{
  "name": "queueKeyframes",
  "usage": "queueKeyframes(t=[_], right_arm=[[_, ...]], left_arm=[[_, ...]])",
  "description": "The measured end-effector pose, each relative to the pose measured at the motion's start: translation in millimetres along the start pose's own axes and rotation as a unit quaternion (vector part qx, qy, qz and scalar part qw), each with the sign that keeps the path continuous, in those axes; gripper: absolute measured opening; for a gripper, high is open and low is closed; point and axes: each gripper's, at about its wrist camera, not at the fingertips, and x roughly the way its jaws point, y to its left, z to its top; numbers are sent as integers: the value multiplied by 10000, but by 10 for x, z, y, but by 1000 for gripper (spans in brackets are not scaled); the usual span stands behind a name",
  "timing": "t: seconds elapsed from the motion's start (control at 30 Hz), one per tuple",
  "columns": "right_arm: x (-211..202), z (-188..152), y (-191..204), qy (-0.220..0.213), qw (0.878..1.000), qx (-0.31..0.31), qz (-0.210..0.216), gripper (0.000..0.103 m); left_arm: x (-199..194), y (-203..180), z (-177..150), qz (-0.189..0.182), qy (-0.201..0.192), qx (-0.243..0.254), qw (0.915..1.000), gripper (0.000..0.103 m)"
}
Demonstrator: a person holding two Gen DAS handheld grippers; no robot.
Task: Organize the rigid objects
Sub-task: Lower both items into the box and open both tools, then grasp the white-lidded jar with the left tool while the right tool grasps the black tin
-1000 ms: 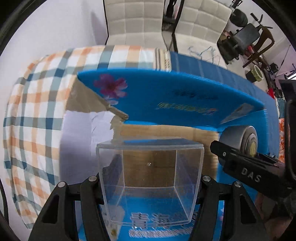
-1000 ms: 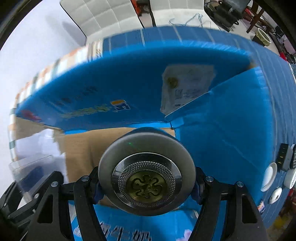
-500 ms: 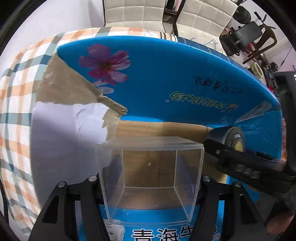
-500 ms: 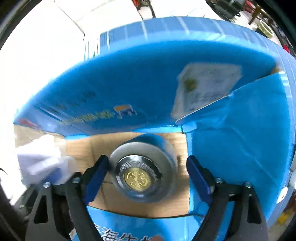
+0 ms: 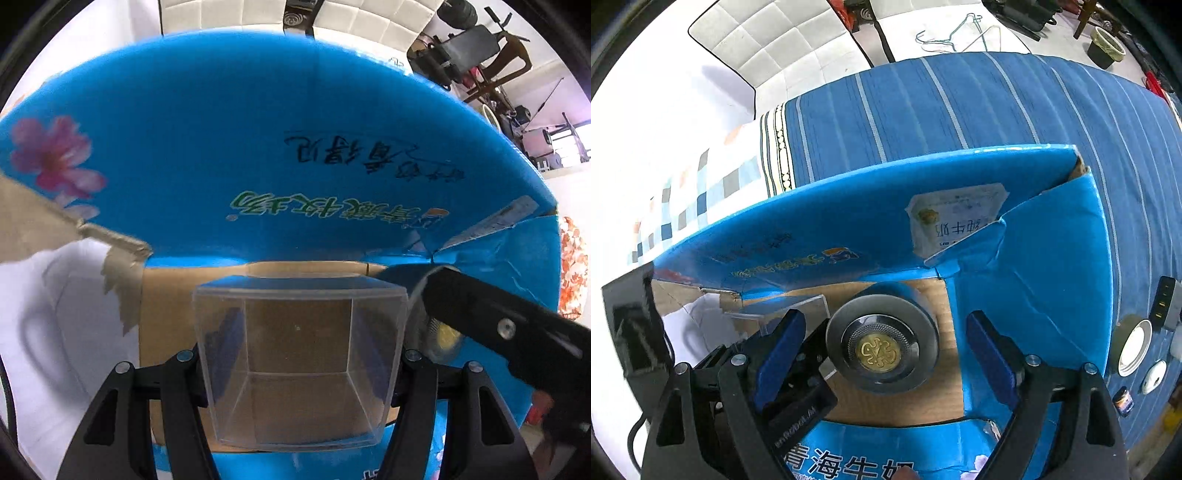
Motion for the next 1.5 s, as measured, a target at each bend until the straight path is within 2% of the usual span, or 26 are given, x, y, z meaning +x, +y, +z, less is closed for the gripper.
queueKeyframes(t=[0.13,0.17,0.2,0.27,0.33,0.47,0.57,0.67,0.8,0.93,1.13,1.23,1.5], right_arm=[[-31,-21,1,-31,9999,-108,-44,91],[-62,-35,-10,-42,9999,-124,-54,91],[-73,-37,-16,-51,9999,-134,-58,91],[-111,-50,-38,-76,9999,-118,-53,91],[-177,-81,-56,-136,9998,-141,-73,92],[-399,-180,-86,-356,9988,-296,-144,95],[-607,-327,-96,-638,9965,-503,-207,95],[-802,-556,-89,-890,9925,-770,-318,102],[-1006,-935,-77,-1043,9882,-1076,-305,103],[-1195,-1322,-64,-1157,9839,-1341,-248,103],[-1576,-1793,-119,-1362,9798,-1461,-97,103],[-1809,-2005,-118,-1508,9766,-1526,-118,103],[-2322,-2298,-166,-1811,9706,-1584,22,103]], left_arm=[[1,109,28,39,30,-173,9998,61],[-6,118,31,50,25,-180,9998,67],[-23,131,24,154,12,-182,9997,82],[-61,160,2,201,-17,-198,9996,93],[-102,189,-11,150,-16,-225,9996,94],[-287,272,-73,358,-166,-180,9991,103],[-498,344,-201,435,-342,-165,9983,103],[-761,437,-416,767,-676,-155,9946,103],[-1108,464,-744,1236,-1121,-85,9859,103],[-1330,237,-895,1472,-1409,-107,9790,103],[-1603,-176,-1036,1632,-1721,-36,9715,103],[-1794,-258,-1192,1582,-1854,-49,9698,103],[-2245,-461,-1600,1451,-2088,16,9671,103]])
